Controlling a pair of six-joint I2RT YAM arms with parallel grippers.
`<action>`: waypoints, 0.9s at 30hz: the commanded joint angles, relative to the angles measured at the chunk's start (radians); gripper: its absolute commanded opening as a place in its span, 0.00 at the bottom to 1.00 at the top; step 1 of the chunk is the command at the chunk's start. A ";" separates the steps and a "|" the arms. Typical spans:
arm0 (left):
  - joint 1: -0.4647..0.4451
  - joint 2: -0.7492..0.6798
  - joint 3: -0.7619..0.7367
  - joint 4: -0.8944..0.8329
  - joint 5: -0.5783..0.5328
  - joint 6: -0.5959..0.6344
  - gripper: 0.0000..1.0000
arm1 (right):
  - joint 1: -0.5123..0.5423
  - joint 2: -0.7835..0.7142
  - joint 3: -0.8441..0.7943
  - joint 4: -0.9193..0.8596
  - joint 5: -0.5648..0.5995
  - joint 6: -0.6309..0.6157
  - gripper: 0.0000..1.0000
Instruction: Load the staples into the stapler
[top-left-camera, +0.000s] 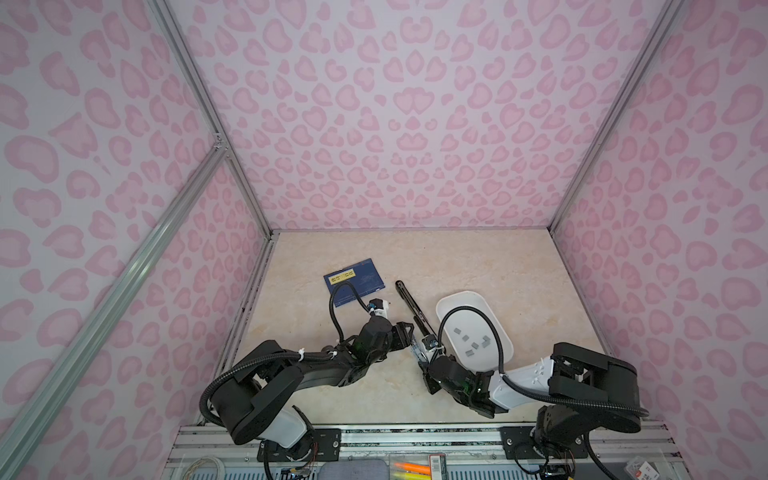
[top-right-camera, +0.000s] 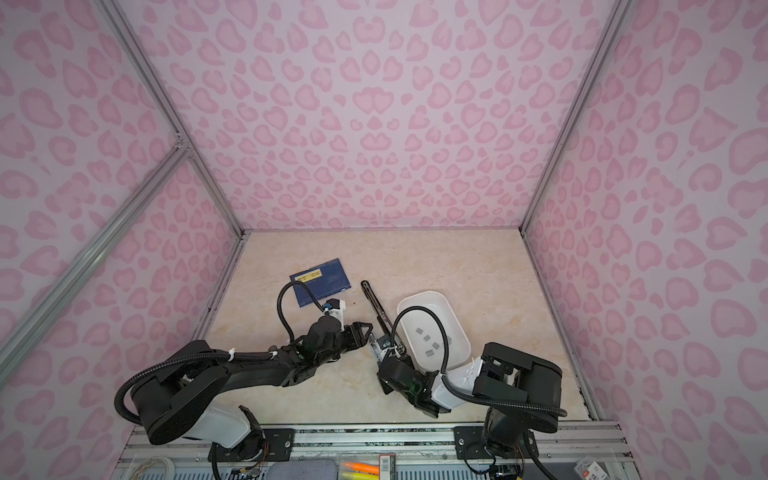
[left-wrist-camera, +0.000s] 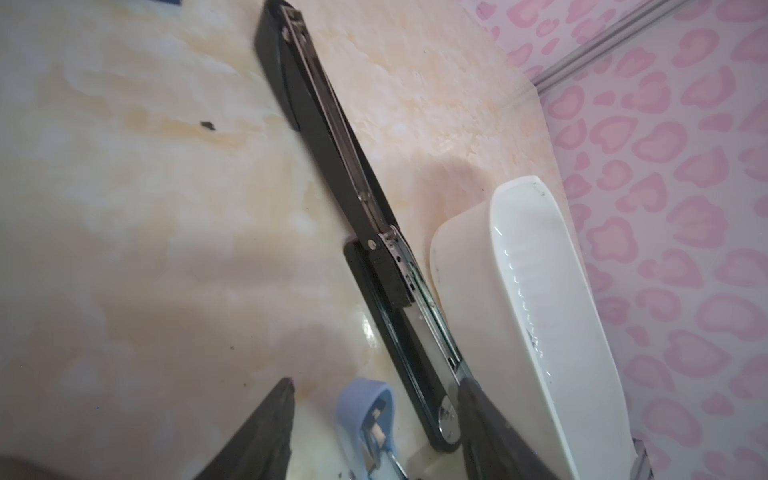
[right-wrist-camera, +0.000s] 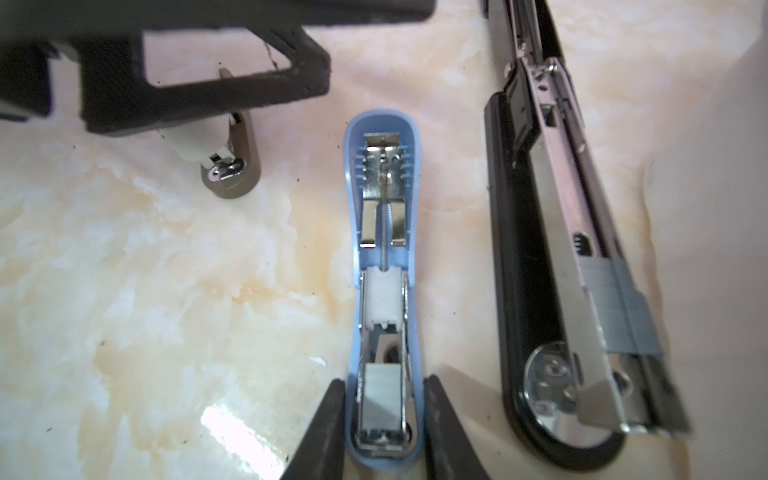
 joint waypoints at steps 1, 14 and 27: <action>0.020 0.039 0.010 0.083 0.062 0.008 0.63 | -0.003 0.034 -0.014 0.050 -0.033 -0.003 0.24; 0.096 0.077 -0.010 0.106 0.146 0.019 0.61 | -0.027 0.122 0.044 0.128 -0.059 -0.022 0.22; 0.100 0.061 0.009 0.129 0.239 0.102 0.55 | -0.027 0.159 0.059 0.162 -0.065 -0.021 0.21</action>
